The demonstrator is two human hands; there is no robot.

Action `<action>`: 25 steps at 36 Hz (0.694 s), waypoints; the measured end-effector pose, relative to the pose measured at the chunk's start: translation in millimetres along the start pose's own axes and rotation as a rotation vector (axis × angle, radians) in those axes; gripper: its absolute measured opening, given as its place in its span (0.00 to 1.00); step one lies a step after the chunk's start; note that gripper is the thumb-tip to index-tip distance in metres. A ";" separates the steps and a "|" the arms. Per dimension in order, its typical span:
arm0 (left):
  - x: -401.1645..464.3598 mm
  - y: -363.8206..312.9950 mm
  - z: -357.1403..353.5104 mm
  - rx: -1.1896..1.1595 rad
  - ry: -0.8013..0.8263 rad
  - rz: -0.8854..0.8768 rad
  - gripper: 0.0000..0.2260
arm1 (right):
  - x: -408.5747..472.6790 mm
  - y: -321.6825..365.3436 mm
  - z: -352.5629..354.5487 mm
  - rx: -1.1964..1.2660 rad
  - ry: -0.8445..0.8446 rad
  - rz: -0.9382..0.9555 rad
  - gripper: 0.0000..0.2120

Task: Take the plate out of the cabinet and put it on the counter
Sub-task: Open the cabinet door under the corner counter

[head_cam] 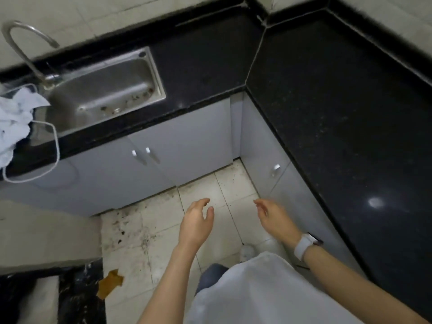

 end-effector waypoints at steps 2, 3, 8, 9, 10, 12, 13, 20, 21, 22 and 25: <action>20.3 -9.0 4.2 -0.002 -0.002 -0.017 0.15 | 16.2 5.5 6.1 0.017 -0.003 -0.017 0.14; 32.0 -12.5 5.7 -0.001 0.005 -0.025 0.15 | 25.4 7.8 9.2 0.022 -0.005 -0.026 0.15; 106.8 -29.9 7.6 0.059 0.106 -0.071 0.16 | 74.9 9.0 20.3 0.088 -0.039 -0.138 0.15; 123.4 -34.8 6.4 0.080 0.134 -0.094 0.16 | 83.3 8.1 22.3 0.089 -0.054 -0.167 0.15; 140.4 -40.4 4.5 0.101 0.165 -0.118 0.16 | 91.0 6.9 23.8 0.087 -0.068 -0.200 0.15; 173.7 -52.4 -1.6 0.137 0.242 -0.167 0.16 | 105.4 3.6 24.9 0.100 -0.110 -0.257 0.15; 189.9 -59.3 -5.6 0.156 0.286 -0.200 0.16 | 111.5 1.9 24.8 0.113 -0.137 -0.291 0.15; 273.4 -105.8 -36.6 0.364 0.617 -0.518 0.17 | 131.5 -15.2 9.3 0.313 -0.398 -0.661 0.14; 282.8 -111.4 -48.2 0.392 0.681 -0.568 0.17 | 130.6 -21.1 4.0 0.389 -0.467 -0.751 0.14; 288.4 -116.1 -52.5 0.398 0.710 -0.596 0.17 | 130.4 -23.2 0.7 0.453 -0.522 -0.807 0.14; 301.1 -127.6 -60.7 0.389 0.740 -0.608 0.16 | 133.3 -29.3 -11.1 0.652 -0.624 -0.903 0.14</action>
Point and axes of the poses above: each hand's wrist, its own x-axis towards the middle knuckle, its own z-axis out of the back of the hand, y = z × x, the point moved 6 cm from there along x, towards the middle knuckle
